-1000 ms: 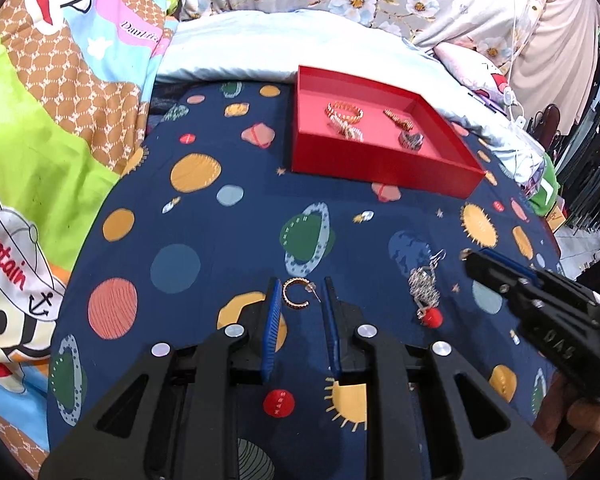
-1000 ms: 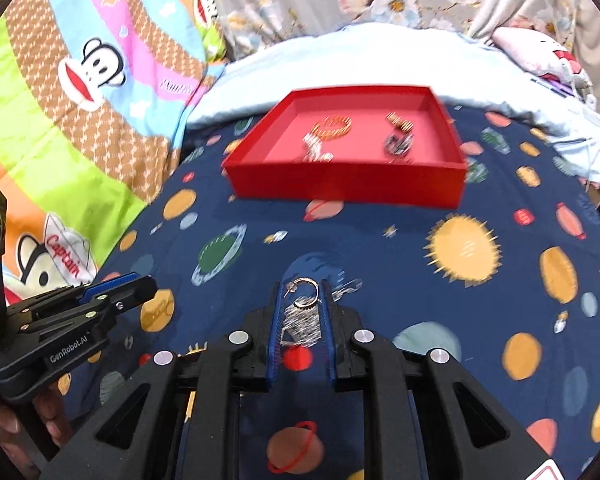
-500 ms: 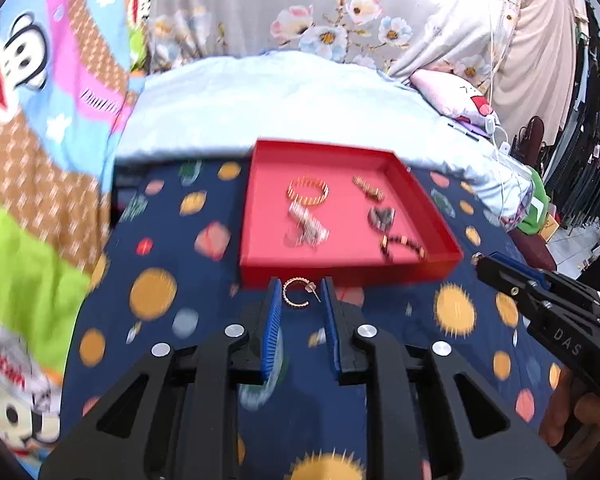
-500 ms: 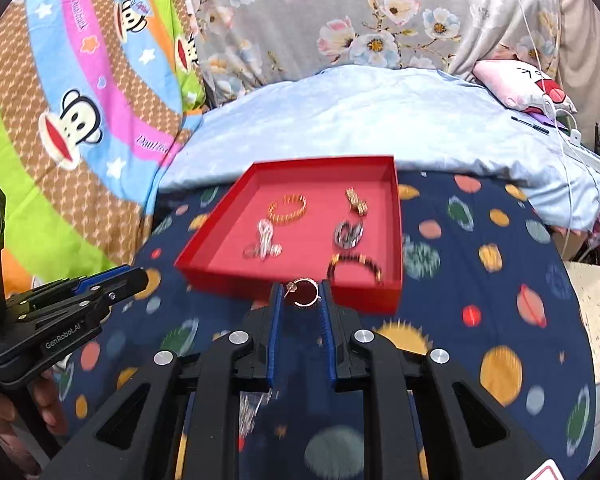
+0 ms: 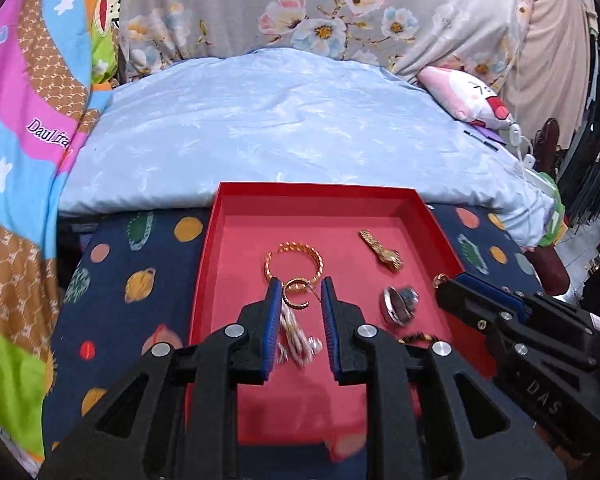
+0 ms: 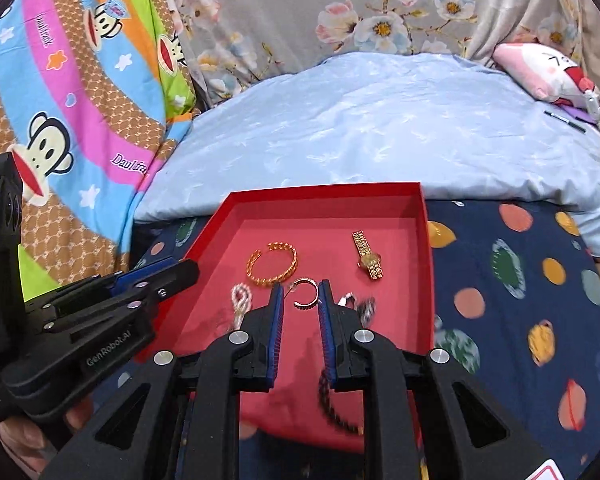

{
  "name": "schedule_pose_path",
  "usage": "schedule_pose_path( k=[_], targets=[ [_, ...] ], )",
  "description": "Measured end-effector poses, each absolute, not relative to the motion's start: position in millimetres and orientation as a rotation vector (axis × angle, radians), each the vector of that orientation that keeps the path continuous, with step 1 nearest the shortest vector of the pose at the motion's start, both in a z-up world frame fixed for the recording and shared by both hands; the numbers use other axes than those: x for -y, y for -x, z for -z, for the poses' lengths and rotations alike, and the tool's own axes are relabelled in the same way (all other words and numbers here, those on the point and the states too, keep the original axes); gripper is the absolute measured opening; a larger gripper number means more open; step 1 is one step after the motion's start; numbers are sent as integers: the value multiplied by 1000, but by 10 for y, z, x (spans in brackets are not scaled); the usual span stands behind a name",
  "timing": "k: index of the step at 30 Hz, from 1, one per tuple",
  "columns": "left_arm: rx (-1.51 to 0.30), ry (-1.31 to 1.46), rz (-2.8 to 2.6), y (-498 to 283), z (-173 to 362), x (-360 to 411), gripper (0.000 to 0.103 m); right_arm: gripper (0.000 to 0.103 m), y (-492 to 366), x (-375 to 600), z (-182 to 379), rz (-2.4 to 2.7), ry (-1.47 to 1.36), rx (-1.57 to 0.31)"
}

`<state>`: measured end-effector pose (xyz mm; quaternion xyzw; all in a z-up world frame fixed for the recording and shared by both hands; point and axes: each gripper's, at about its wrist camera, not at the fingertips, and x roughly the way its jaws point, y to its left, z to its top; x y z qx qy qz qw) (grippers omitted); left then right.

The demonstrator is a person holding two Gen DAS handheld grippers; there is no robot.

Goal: Organize jewelry
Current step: 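Carry the gold hoop earring into the red tray and open the left tool, then withdraw both tools from the tray toward the silver earrings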

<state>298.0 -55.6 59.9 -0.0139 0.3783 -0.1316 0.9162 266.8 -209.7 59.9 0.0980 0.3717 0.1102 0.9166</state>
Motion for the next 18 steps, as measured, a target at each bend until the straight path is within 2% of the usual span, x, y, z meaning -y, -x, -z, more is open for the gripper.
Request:
schedule_pose_path(
  k=[12,14,15,16,18],
  targets=[
    [-814,24,252,-3322,-381,598,20,16,-3061,1941,-298,-251,-184,-828],
    [-818,17,238,-3342,-368,592,25,19,-3064,1942,-294,-242,-187,-821],
    [-818,16,232,-3347,-369,591,33,20,-3050,1950,-299,-230,-187,-816],
    [-816,15,223,-3345,-376,586,38,20,-3044,1957,-307,-227,-189,-814],
    [-809,20,217,-3324,-399,564,39,20,-2993,1993,-355,-215,-198,-800]
  ],
)
